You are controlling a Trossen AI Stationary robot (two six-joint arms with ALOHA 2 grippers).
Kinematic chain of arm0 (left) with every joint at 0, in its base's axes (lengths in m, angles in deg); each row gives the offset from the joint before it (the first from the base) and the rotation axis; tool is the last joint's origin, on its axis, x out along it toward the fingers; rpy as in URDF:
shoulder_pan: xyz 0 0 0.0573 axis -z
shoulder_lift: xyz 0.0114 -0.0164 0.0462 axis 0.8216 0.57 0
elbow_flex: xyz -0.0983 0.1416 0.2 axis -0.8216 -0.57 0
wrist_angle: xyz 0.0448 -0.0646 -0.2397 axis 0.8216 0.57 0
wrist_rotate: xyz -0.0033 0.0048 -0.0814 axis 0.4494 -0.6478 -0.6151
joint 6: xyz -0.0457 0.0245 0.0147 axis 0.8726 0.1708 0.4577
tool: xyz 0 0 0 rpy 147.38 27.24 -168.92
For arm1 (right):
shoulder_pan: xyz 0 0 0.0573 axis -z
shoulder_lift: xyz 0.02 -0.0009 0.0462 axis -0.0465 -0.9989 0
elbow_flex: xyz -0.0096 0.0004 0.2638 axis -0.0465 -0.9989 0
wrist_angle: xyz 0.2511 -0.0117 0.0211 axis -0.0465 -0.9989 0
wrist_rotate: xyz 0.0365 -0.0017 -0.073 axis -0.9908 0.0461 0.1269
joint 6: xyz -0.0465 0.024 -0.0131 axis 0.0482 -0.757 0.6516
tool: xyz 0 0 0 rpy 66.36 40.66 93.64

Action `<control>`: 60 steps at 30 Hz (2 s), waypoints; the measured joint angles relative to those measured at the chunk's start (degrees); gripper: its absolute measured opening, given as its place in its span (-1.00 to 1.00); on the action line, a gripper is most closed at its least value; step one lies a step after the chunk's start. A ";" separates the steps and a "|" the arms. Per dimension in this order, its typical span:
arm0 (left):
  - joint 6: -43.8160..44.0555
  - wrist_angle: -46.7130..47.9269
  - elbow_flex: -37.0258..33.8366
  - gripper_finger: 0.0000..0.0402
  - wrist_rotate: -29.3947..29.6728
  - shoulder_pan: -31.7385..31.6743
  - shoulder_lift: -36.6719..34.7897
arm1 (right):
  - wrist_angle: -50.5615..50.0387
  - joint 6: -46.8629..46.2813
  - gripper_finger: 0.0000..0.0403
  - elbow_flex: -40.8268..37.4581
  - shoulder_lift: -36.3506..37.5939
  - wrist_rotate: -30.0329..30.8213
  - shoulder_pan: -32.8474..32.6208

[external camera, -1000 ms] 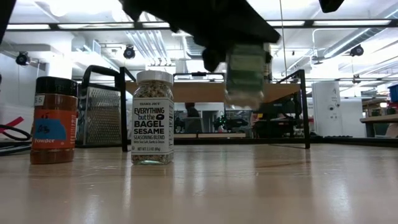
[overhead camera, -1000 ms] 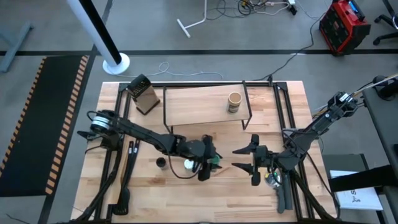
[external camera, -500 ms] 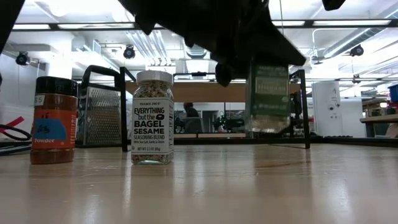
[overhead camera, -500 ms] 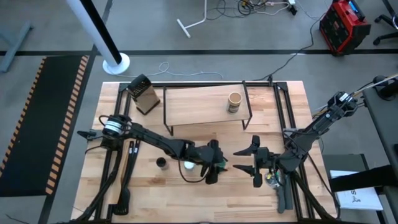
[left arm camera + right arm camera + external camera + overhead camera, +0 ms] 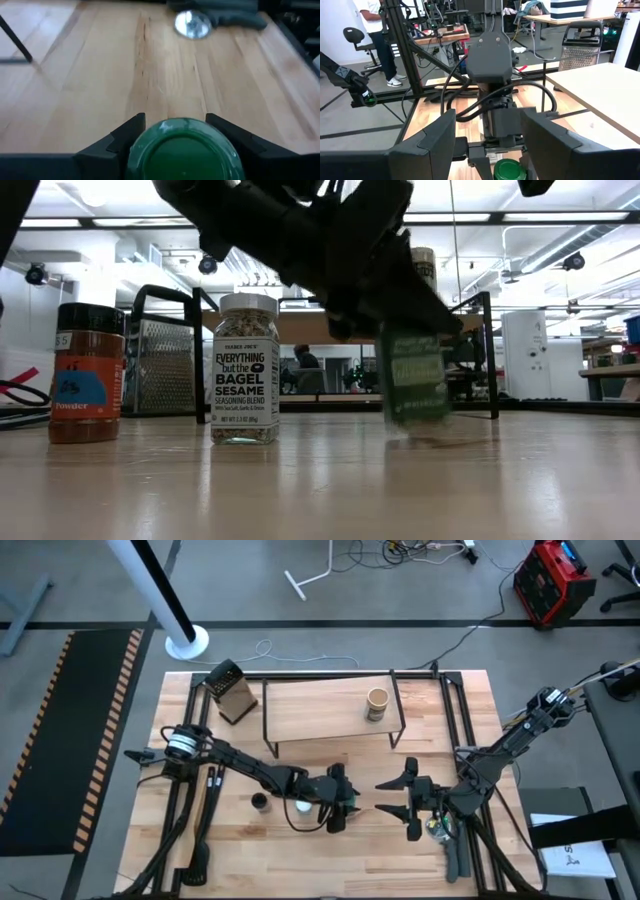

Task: Shelf spices
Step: Remove the green seasoning bottle from the shelf, then remove the brown seasoning bottle from the shelf

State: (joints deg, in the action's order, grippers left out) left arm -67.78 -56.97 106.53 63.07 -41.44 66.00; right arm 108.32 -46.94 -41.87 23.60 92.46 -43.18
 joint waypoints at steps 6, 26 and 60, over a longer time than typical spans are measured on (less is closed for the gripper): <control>-0.02 0.44 -0.03 -0.02 -0.04 0.03 0.00 | -0.01 0.04 -0.01 0.00 0.02 0.00 0.00; -5.98 0.22 0.30 0.18 -0.04 0.03 -7.61 | -0.13 -0.14 -0.01 0.00 0.02 0.02 0.00; -10.58 23.82 -1.52 0.01 11.04 -5.75 -40.11 | -54.21 -14.11 0.59 14.69 11.32 -4.13 30.84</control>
State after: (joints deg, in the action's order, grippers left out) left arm -78.36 -33.15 105.01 74.11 -47.19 25.90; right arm 54.11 -61.05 -27.18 34.93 88.34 -12.34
